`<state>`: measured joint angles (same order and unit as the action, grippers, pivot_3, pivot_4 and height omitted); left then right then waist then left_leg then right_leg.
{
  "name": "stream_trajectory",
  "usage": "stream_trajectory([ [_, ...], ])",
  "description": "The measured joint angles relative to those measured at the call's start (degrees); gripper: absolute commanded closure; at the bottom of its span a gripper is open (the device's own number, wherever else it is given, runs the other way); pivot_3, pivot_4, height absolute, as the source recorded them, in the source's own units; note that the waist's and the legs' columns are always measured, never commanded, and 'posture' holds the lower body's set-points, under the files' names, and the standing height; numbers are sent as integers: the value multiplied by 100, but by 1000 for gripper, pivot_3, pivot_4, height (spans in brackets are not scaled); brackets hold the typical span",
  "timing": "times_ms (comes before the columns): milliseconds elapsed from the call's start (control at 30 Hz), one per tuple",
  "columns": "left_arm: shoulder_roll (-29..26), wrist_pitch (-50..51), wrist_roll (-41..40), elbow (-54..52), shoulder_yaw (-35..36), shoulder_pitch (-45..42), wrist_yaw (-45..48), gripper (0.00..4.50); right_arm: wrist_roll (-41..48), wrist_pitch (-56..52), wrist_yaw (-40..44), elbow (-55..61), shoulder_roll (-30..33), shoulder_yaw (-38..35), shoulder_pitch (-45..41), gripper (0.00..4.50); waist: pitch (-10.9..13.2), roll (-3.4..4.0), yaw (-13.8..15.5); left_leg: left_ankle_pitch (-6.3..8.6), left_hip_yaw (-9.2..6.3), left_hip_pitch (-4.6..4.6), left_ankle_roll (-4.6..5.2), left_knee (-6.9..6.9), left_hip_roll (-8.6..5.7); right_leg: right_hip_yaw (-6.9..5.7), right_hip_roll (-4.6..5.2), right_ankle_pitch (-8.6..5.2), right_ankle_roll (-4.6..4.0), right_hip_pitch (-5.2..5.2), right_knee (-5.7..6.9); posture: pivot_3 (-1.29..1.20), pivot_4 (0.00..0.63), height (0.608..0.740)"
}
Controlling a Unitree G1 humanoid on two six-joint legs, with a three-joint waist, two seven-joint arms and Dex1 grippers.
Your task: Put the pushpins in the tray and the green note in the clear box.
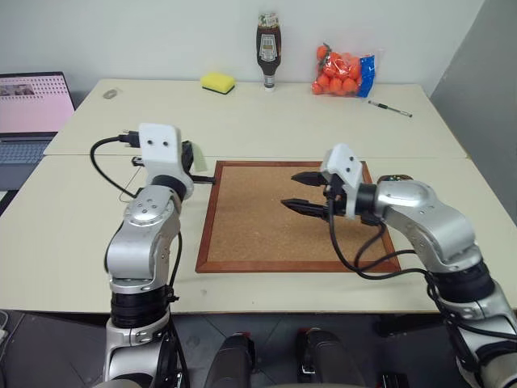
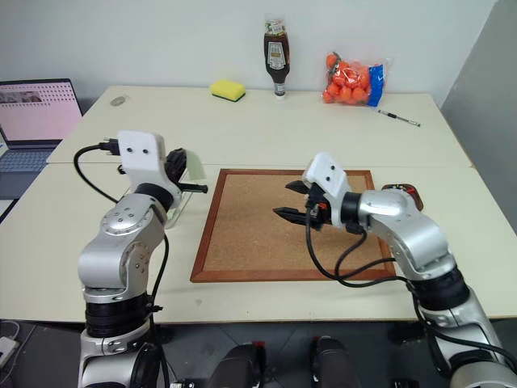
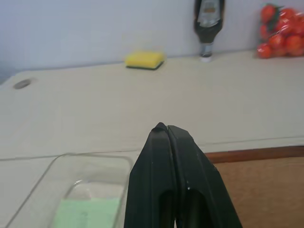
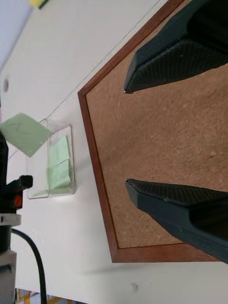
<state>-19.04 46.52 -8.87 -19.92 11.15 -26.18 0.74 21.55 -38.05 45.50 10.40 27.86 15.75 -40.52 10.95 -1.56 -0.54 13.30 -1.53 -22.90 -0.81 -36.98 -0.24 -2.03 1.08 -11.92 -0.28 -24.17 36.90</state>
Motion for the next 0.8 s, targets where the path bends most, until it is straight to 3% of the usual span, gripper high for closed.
stream_trajectory([
  [267,78,448,-10,295,443,22,-167,4500,-356,324,203,-715,-624,371,-615,1454,9,-17,62,0,-18,1,0,-3,-1,-7,15,1,-1,2,3,0,150,740],
  [800,-50,21,490,655,567,-170,-664,4500,-467,334,236,-726,-662,358,-572,1454,10,-20,47,0,-23,4,-1,-1,6,-4,19,3,-3,1,7,0,150,740],
])
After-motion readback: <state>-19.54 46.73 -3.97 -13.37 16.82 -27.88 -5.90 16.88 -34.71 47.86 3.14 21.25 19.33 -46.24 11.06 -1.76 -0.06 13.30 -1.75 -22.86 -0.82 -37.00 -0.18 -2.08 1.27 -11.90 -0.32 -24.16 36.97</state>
